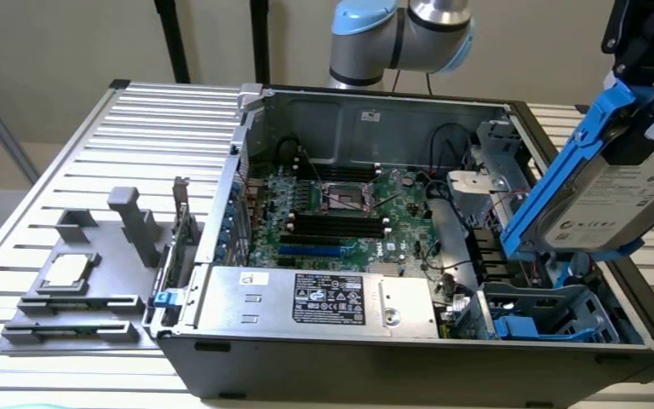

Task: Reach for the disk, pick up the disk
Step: 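Pick up the disk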

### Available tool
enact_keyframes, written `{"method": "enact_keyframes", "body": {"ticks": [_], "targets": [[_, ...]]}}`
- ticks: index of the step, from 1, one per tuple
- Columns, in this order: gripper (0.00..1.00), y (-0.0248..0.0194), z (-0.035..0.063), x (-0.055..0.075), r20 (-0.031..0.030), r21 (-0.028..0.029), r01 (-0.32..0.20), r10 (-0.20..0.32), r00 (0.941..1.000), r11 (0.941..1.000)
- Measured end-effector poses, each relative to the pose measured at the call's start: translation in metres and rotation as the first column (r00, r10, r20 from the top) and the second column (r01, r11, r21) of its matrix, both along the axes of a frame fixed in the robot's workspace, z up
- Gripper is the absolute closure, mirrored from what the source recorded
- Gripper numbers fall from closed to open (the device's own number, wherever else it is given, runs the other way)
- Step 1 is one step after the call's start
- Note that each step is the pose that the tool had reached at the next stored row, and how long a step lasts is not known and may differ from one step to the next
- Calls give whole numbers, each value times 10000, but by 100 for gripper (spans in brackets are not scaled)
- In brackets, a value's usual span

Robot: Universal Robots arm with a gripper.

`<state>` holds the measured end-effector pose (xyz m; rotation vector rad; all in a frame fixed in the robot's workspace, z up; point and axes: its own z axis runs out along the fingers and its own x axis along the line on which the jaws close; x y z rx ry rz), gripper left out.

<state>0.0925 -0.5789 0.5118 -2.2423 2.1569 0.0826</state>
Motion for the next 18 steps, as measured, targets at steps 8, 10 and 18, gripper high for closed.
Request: {"method": "enact_keyframes", "body": {"ticks": [8, 10, 18], "targets": [[67, -17, -114, 41, 56, 3, 352, -352, 9994, 9994], [67, -17, -129, 86, 56, 1, 365, -365, 9993, 9993], [67, -18, -139, 112, 56, -1, 388, -388, 9992, 9992]]}}
